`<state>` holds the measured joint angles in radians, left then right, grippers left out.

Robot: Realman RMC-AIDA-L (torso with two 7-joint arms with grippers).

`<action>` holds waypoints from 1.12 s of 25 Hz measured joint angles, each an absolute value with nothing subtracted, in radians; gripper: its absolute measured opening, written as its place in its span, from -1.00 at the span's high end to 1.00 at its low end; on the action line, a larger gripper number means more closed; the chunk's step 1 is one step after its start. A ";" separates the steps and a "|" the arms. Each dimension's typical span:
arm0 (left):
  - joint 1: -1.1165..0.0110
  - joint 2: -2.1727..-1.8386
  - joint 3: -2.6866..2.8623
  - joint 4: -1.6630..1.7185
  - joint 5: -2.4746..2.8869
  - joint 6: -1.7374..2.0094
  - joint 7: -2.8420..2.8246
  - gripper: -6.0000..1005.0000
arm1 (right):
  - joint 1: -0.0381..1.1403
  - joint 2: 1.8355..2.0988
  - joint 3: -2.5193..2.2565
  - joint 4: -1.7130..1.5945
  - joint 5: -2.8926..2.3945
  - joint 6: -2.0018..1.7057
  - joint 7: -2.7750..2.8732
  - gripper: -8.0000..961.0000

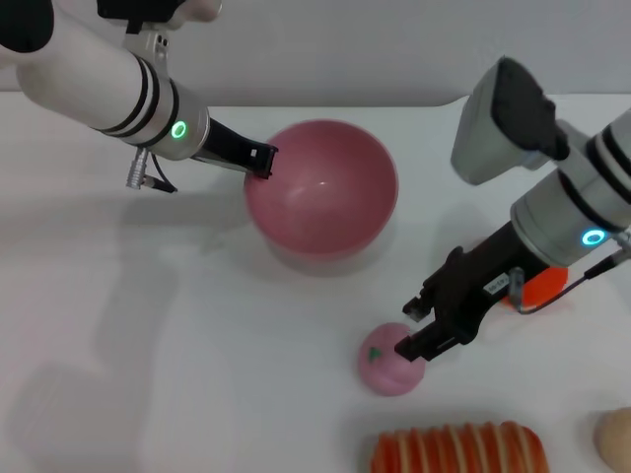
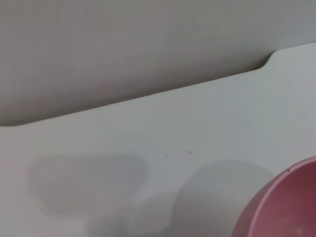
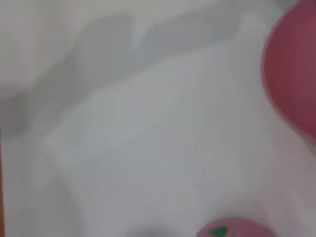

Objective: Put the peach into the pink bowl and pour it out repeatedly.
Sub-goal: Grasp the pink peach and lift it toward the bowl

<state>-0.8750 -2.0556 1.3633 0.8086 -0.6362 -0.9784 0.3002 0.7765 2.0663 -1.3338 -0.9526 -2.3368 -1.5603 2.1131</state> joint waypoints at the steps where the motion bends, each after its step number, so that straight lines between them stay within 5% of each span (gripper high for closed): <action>1: -0.875 -2.056 1.365 0.808 -0.636 -0.978 0.301 0.90 | 0.778 2.068 -1.340 -0.946 -2.337 -1.559 2.113 0.18; 28: -0.862 -2.059 1.372 0.808 -0.643 -0.968 0.328 0.90 | 0.861 2.076 -1.405 -0.768 -2.333 -1.426 2.133 0.23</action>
<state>-0.8618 -2.0585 1.3724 0.8077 -0.6429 -0.9680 0.3279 0.8609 2.0756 -1.4053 -0.7677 -2.3331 -1.4258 2.1326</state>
